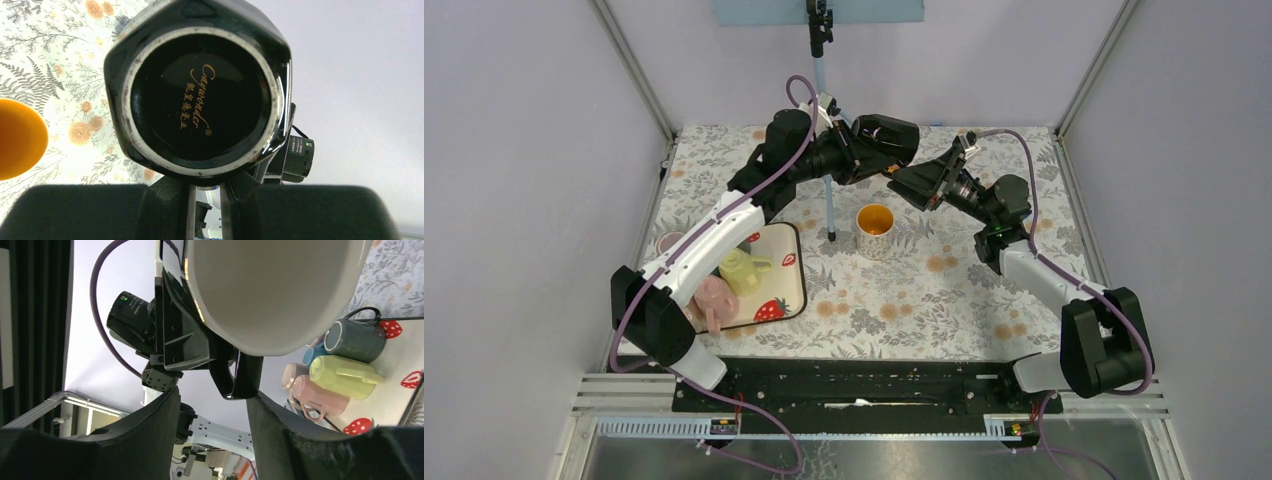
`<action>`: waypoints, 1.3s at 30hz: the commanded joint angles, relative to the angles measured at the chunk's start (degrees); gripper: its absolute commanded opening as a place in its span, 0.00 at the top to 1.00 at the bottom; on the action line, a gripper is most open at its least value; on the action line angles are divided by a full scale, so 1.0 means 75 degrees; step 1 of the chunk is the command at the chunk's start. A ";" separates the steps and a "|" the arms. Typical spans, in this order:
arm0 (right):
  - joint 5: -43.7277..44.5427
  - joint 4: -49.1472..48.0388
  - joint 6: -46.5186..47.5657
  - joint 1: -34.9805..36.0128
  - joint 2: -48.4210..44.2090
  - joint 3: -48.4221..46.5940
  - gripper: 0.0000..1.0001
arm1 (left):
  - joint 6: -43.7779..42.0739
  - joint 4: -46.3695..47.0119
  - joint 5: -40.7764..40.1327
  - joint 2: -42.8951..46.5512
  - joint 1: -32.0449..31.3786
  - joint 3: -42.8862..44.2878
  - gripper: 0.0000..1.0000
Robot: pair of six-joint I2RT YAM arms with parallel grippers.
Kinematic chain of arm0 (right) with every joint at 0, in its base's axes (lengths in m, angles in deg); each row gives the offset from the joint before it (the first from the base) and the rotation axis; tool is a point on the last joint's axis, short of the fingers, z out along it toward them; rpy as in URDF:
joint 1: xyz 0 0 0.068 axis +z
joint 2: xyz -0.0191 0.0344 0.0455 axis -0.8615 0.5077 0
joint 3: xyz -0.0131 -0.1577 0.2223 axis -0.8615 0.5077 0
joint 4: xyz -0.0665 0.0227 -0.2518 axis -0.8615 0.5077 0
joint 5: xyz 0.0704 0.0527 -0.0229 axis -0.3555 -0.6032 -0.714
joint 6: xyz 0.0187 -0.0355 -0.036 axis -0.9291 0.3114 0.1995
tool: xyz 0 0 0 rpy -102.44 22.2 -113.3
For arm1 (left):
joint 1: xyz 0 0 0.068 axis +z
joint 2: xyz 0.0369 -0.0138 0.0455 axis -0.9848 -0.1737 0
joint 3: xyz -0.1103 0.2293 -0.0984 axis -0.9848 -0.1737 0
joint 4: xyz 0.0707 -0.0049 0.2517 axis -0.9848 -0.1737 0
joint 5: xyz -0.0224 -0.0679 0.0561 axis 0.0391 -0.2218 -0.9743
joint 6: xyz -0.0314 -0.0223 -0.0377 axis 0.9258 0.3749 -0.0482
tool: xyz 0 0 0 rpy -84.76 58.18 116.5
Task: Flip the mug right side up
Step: Turn over the cup on the tray.
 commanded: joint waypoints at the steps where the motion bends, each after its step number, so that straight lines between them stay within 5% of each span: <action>1: -0.0159 -0.0989 -0.0299 0.0212 0.0120 -0.0523 0.43 | 0.0195 0.1619 0.0428 0.0173 -0.0087 0.0091 1.00; 19: 0.0242 -0.1435 -0.0711 0.0315 0.0308 -0.0419 0.58 | 0.0770 0.2449 0.0824 0.0457 -0.0162 -0.0561 1.00; 32: 0.0123 -0.1416 -0.0603 0.0311 0.0297 -0.0341 1.00 | 0.0748 0.2564 0.0985 0.0519 -0.0164 -0.0712 1.00; 39: 0.0063 -0.0902 -0.0118 0.0315 0.0099 -0.0441 1.00 | 0.0524 0.2502 0.1031 0.0418 -0.0162 -0.0672 1.00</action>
